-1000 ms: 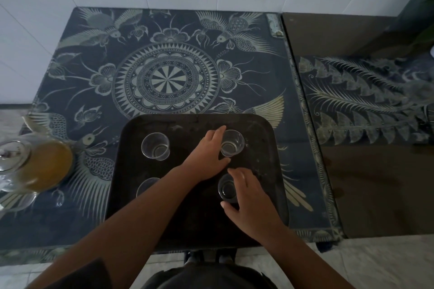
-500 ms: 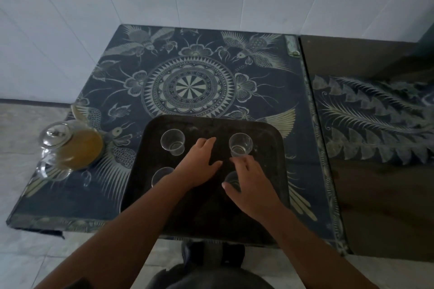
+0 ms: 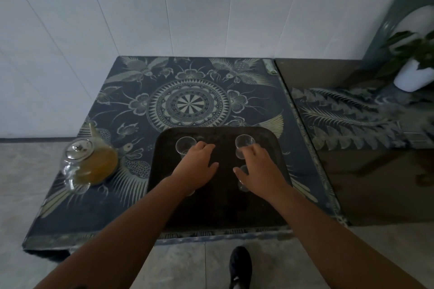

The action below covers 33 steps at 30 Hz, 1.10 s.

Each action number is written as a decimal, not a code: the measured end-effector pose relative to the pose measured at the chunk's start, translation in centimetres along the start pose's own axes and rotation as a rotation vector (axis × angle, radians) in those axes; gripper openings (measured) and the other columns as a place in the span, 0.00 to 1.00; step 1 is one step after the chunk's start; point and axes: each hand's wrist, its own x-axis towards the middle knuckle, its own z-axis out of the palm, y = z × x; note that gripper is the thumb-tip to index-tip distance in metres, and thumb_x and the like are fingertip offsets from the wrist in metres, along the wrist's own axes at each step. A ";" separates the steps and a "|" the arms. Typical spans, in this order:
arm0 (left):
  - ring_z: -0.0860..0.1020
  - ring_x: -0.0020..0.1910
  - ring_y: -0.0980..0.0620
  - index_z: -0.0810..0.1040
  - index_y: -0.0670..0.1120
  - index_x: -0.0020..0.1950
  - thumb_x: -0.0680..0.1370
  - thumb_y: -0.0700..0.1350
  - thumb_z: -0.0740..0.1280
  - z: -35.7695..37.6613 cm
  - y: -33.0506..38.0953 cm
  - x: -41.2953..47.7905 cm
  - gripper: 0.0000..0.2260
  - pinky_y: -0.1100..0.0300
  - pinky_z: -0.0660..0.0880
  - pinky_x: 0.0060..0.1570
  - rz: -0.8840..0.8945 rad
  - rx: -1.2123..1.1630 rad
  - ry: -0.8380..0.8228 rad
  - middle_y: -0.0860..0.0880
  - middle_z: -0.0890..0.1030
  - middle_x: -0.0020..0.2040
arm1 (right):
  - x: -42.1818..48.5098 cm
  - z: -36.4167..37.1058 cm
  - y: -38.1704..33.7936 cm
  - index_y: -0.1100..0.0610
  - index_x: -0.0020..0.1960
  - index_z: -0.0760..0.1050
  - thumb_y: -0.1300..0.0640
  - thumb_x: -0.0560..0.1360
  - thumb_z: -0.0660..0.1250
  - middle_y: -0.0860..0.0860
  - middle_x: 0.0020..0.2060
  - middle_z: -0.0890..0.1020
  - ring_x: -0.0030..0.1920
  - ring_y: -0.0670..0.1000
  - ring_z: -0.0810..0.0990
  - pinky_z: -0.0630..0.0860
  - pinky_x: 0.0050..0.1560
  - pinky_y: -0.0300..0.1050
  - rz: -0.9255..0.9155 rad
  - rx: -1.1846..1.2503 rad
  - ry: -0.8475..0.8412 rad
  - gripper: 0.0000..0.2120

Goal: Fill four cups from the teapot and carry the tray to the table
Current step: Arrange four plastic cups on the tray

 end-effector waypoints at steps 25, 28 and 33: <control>0.73 0.66 0.49 0.71 0.50 0.73 0.81 0.51 0.65 -0.6 -2.0 -9.5 0.20 0.51 0.75 0.65 -0.085 0.048 -0.009 0.49 0.74 0.69 | -7.0 -0.2 -4.2 0.54 0.69 0.69 0.48 0.77 0.67 0.51 0.65 0.70 0.66 0.51 0.71 0.77 0.57 0.44 -0.017 -0.041 -0.066 0.23; 0.74 0.65 0.49 0.72 0.49 0.73 0.82 0.51 0.64 -0.3 -1.7 -9.7 0.20 0.51 0.75 0.64 -0.124 0.059 0.000 0.48 0.74 0.68 | -6.9 -0.1 -3.9 0.53 0.69 0.69 0.47 0.78 0.66 0.50 0.64 0.71 0.64 0.50 0.72 0.77 0.56 0.44 -0.036 -0.034 -0.091 0.22; 0.75 0.63 0.47 0.74 0.46 0.69 0.83 0.49 0.63 0.1 -1.5 -10.4 0.16 0.51 0.76 0.62 -0.182 0.084 0.018 0.46 0.76 0.66 | -5.9 0.1 -4.1 0.53 0.67 0.71 0.47 0.79 0.65 0.50 0.61 0.74 0.59 0.50 0.75 0.75 0.53 0.43 -0.090 -0.009 -0.118 0.20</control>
